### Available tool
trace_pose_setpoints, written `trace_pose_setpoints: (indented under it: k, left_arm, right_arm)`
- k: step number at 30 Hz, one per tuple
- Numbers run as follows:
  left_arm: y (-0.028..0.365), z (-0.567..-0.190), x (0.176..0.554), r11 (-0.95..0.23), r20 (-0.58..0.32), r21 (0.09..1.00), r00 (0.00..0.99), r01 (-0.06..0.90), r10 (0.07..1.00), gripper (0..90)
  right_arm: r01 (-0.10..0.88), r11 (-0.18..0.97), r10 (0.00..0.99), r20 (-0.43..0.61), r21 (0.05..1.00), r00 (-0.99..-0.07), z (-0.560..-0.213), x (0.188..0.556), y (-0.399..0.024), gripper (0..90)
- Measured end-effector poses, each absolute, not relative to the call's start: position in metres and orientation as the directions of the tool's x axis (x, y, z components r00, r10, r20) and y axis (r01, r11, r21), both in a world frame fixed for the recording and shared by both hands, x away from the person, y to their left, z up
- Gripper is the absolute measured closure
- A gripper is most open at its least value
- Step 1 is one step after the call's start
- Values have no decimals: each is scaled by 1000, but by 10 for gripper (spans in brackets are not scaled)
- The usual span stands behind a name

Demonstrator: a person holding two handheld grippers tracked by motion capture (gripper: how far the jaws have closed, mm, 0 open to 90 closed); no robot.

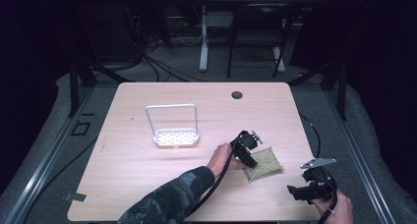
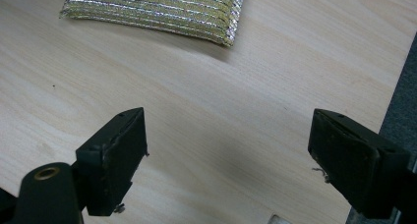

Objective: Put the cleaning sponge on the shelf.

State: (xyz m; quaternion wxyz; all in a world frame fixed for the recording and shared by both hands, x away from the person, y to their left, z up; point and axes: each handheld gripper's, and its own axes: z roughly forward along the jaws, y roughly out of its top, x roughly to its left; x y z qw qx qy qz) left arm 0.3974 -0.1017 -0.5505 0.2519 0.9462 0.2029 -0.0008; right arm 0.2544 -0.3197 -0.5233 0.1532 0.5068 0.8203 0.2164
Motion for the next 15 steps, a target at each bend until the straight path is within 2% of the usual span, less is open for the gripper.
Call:
trace_pose_setpoints:
  k: [12, 15]
  left_arm:
    - [-99, -550, 393, -771, -61, 510, 910, 382, 411, 659]
    - [-98, -550, 390, -762, -42, 530, 909, 372, 414, 714]
  right_arm:
    - [756, 402, 893, -40, 517, -448, -523, 254, -319, 147]
    - [756, 402, 893, -38, 517, -448, -523, 254, -319, 147]
